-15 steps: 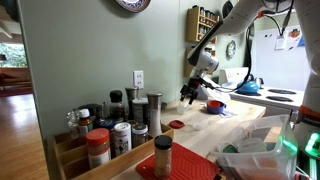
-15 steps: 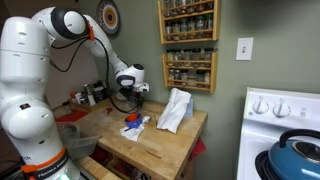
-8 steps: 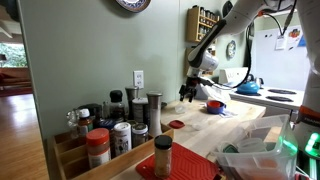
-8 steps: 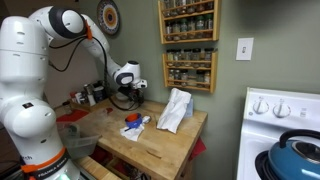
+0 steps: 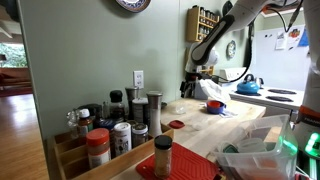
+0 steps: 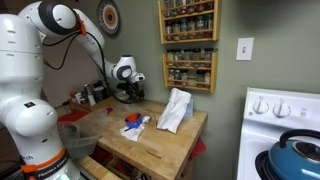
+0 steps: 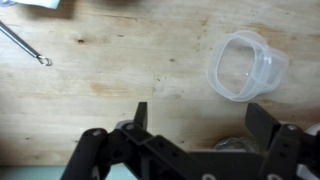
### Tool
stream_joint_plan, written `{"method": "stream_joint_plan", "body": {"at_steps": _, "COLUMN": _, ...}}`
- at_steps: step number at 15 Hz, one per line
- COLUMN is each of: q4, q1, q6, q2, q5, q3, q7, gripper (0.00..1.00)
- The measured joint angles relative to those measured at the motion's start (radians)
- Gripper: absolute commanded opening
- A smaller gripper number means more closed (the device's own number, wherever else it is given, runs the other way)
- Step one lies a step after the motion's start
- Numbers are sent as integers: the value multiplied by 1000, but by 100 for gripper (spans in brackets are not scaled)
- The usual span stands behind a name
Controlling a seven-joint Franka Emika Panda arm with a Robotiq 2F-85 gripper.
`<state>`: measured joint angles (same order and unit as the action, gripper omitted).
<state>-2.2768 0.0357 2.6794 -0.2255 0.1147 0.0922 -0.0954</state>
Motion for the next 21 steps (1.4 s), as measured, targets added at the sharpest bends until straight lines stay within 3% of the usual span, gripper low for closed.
{"method": "stream_joint_plan", "body": {"at_steps": 3, "q4": -2, "q1": 6, "q6": -26, "q2": 39, "q5": -64, "q3": 1, "q7": -8, "gripper": 100}}
{"method": "stream_joint_plan", "body": {"at_steps": 11, "q4": 1, "q1": 18, "q6": -30, "q2": 56, "q5": -83, "q3": 6, "q7": -33, "gripper": 100}}
{"method": "stream_joint_plan", "body": {"at_steps": 21, "q4": 2, "q1": 27, "q6": -64, "q2": 36, "q5": -91, "q3": 103, "q7": -450, "gripper": 100}}
